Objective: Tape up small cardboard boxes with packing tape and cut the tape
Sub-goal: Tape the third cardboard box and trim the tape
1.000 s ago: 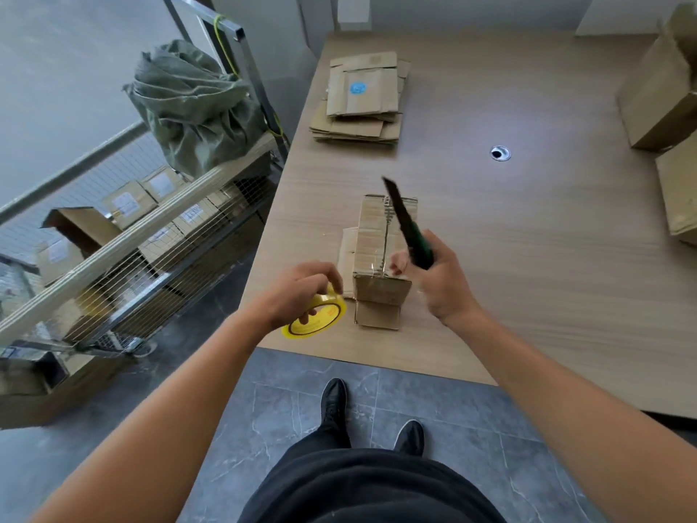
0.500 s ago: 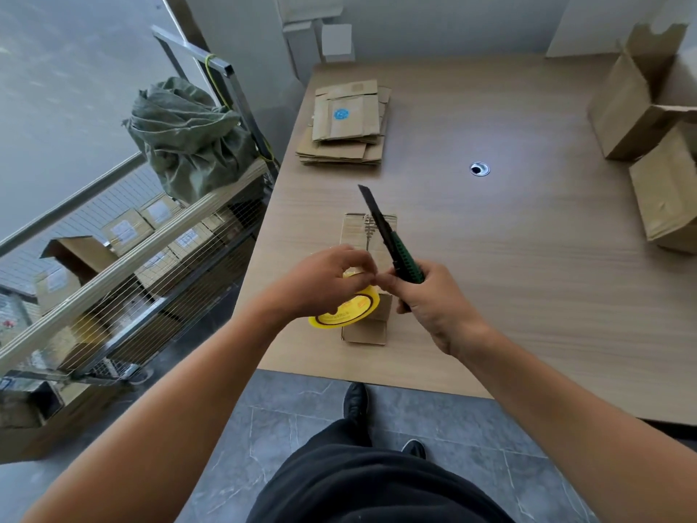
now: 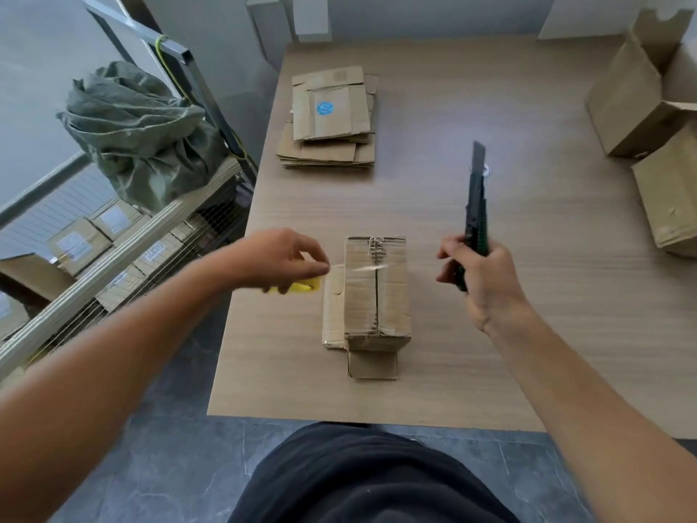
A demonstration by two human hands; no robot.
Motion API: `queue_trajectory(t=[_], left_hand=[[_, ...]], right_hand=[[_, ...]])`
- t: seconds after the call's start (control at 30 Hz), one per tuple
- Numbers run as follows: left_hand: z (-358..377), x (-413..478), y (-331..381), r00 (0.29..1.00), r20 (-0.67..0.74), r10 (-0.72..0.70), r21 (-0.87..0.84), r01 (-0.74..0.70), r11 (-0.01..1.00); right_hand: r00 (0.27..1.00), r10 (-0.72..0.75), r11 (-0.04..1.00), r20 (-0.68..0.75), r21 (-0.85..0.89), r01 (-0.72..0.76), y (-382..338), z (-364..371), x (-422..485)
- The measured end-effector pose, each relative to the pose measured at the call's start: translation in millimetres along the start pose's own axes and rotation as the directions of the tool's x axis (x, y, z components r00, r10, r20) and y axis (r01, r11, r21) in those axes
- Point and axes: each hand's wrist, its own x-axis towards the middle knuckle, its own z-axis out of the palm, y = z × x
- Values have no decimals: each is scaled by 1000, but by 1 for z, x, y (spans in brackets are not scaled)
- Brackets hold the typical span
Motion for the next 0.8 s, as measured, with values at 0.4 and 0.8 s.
queue_trajectory(t=[0.4, 0.8], left_hand=[[0, 128, -68, 996, 92, 6, -38, -2, 999], [22, 123, -99, 999, 8, 35, -216, -33, 976]], right_hand=[[911, 355, 931, -209, -8, -365, 85, 50, 69], [981, 2, 628, 195, -764, 151, 8, 102, 30]])
